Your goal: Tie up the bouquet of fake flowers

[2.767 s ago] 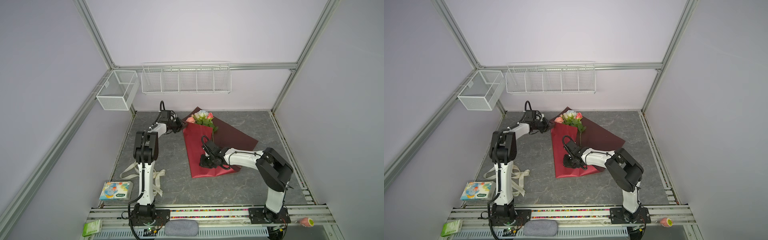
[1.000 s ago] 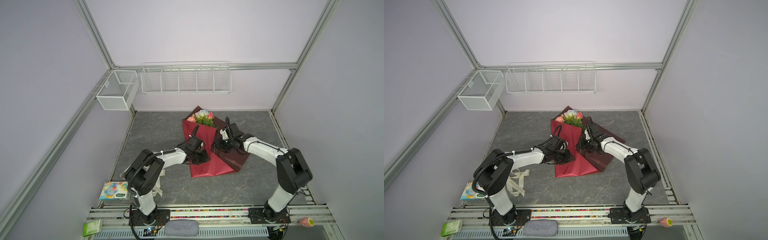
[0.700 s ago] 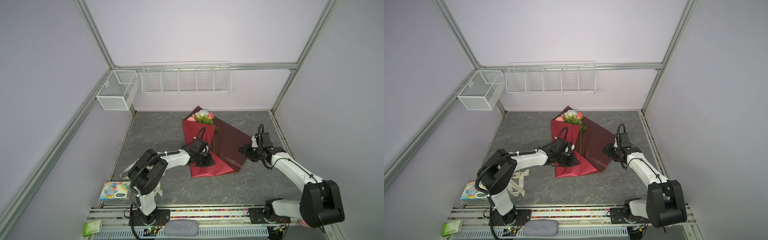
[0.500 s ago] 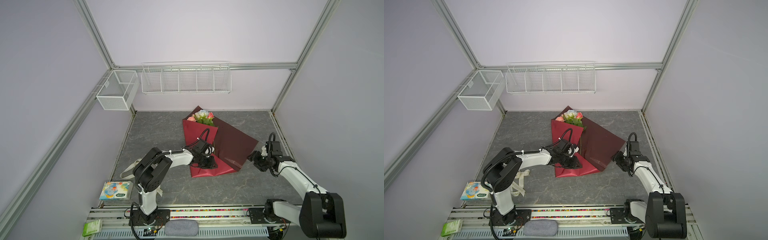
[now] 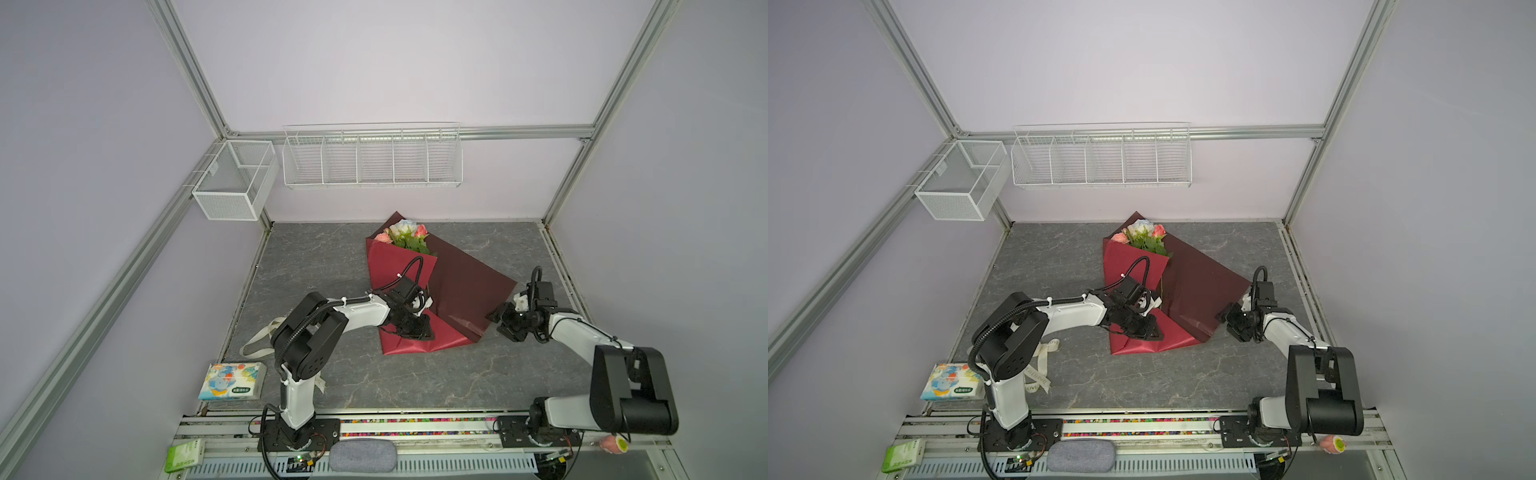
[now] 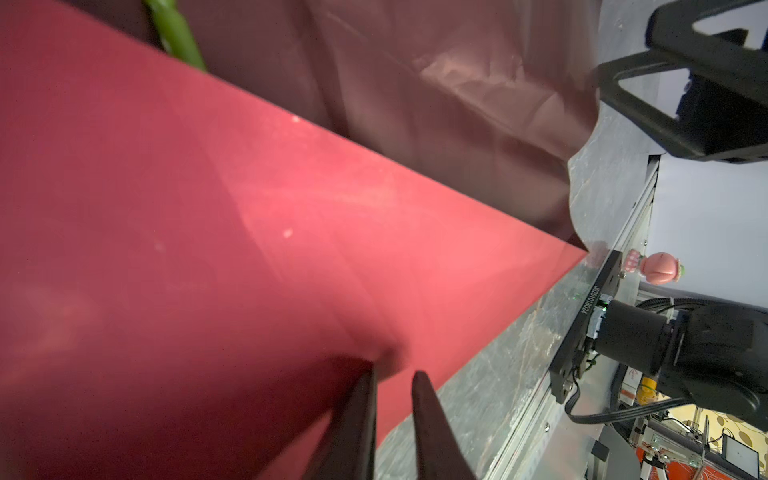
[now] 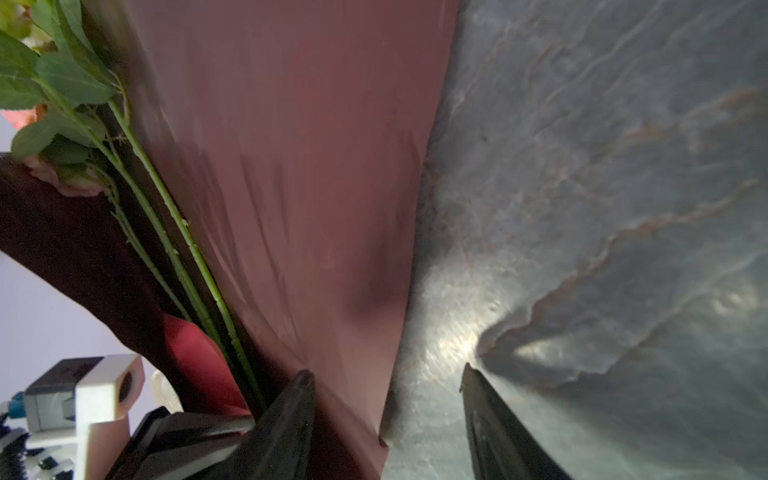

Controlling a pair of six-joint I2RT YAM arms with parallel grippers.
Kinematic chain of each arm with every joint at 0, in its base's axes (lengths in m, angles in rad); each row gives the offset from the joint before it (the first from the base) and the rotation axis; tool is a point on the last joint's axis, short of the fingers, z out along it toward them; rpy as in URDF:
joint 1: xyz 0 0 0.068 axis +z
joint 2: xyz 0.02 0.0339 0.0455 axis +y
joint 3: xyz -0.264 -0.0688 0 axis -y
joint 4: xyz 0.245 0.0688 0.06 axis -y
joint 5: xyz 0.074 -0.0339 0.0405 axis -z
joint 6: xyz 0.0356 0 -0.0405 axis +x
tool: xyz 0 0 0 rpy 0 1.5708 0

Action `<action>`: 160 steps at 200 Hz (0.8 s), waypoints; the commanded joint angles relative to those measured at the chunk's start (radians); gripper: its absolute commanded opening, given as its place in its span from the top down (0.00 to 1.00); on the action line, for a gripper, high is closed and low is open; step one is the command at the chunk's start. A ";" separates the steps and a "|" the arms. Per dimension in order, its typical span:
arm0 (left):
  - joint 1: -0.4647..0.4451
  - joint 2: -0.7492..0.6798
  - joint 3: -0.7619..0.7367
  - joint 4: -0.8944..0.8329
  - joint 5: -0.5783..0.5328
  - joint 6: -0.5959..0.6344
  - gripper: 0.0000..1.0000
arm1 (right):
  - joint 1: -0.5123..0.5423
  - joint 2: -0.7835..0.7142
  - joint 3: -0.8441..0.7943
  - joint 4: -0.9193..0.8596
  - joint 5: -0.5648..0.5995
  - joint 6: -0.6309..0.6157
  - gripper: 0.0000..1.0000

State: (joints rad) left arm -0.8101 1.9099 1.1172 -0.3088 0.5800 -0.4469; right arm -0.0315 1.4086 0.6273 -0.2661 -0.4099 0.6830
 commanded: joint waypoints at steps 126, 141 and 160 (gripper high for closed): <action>0.002 0.029 0.051 -0.028 -0.011 0.032 0.82 | 0.025 0.034 -0.155 0.662 -0.114 0.301 0.46; 0.004 0.035 0.053 -0.025 -0.001 0.033 0.82 | 0.049 0.019 -0.145 0.653 -0.094 0.279 0.45; 0.006 0.044 0.058 -0.022 0.013 0.031 0.82 | 0.096 0.015 -0.119 0.619 -0.065 0.241 0.46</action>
State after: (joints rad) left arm -0.8097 1.9263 1.1397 -0.3309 0.5781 -0.4320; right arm 0.0154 1.4483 0.4801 0.3340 -0.4938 0.9493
